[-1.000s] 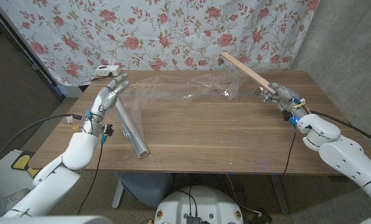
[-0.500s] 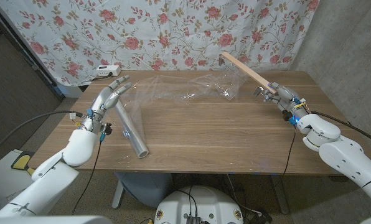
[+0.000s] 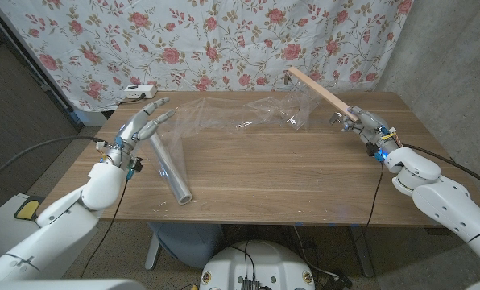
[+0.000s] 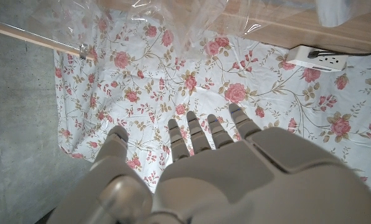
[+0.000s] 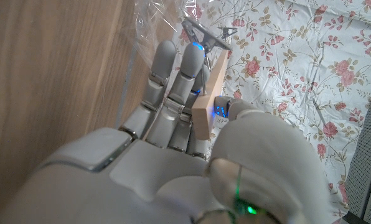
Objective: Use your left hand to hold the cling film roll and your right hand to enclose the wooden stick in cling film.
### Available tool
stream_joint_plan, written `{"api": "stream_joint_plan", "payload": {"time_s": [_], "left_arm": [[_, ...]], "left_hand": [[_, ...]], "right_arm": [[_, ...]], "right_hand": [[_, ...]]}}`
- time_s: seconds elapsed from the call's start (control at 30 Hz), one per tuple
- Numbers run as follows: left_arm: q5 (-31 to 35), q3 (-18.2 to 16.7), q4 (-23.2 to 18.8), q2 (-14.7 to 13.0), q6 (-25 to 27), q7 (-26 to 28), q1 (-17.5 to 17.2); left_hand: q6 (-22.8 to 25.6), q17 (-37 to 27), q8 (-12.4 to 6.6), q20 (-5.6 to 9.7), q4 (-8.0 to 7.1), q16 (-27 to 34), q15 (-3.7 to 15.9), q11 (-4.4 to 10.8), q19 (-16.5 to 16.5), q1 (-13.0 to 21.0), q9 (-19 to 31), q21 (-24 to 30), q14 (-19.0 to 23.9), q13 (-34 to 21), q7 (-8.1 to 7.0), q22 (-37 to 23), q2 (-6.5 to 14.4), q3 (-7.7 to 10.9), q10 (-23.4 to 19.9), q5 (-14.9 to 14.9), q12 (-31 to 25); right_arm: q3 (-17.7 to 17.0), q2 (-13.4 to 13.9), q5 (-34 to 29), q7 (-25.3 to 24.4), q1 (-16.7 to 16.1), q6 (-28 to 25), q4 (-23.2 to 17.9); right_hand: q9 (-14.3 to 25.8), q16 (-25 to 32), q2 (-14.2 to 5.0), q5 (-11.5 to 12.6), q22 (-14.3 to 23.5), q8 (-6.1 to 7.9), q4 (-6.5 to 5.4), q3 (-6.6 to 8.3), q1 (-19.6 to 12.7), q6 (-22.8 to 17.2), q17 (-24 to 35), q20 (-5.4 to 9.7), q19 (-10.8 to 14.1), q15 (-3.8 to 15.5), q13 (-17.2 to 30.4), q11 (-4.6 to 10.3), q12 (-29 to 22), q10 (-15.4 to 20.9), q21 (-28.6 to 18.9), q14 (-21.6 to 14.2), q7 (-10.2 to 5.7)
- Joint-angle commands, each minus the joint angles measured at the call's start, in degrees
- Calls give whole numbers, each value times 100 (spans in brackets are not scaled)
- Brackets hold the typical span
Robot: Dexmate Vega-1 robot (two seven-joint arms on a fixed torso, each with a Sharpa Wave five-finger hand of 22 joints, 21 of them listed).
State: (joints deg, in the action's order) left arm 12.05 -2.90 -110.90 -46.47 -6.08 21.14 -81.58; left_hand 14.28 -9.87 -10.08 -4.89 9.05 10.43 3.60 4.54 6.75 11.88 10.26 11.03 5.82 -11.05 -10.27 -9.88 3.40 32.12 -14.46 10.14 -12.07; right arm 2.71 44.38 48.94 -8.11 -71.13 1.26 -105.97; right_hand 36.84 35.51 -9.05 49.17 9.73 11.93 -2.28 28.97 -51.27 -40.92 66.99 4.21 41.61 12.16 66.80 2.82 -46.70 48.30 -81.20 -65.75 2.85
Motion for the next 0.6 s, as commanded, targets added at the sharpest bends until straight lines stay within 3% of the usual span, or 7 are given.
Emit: {"api": "stream_joint_plan", "payload": {"time_s": [0.03, 0.17, 0.27, 0.6], "left_arm": [[299, 63, 40, -404, 257, -114, 93], [481, 76, 94, -541, 157, -38, 79], [511, 41, 18, -580, 298, -69, 60], [608, 132, 177, -715, 298, -81, 149]], "left_hand": [[-79, -1, 4, 19, 36, -1, 61, 14, 32, 80, 15, 11, 23, -29, -14, -3, 15, 36, 17, -14, 6], [-94, -1, 1, 16, 41, 2, 74, 34, 39, 89, 16, 12, 33, -31, -20, -2, -2, 31, 22, -16, 6], [-376, -38, 36, 20, -68, 26, 103, 66, 62, -156, 22, 13, 53, -47, -98, -8, -216, -161, 152, -18, 33], [-456, -41, 16, 49, -105, 44, 136, 96, 121, -237, 27, 28, 110, -57, -123, -8, -252, -209, 170, -1, 22]], "right_arm": [[41, -6, 4, 42, 72, 4, 89], [61, -12, 8, 66, 104, 7, 108], [63, -1, 9, 68, 112, -2, 104], [52, 9, 19, 66, 107, -3, 102]], "right_hand": [[3, 1, -73, 28, 16, 55, 925, 1680, 6, -656, -1, 337, 24, 54, 153, 427, 4, 452, -23, -23, -618], [12, 16, -72, 21, 21, 58, 929, 1674, 6, -648, 14, 330, 7, 51, 162, 422, 0, 450, -26, -39, -636], [4, 14, -76, 23, 17, 59, 927, 1680, 6, -663, 12, 331, 22, 51, 172, 447, -2, 444, -27, -39, -622], [10, 9, -76, 21, 17, 60, 929, 1682, 6, -657, 10, 332, 24, 51, 184, 432, -10, 446, -28, -35, -614]]}}
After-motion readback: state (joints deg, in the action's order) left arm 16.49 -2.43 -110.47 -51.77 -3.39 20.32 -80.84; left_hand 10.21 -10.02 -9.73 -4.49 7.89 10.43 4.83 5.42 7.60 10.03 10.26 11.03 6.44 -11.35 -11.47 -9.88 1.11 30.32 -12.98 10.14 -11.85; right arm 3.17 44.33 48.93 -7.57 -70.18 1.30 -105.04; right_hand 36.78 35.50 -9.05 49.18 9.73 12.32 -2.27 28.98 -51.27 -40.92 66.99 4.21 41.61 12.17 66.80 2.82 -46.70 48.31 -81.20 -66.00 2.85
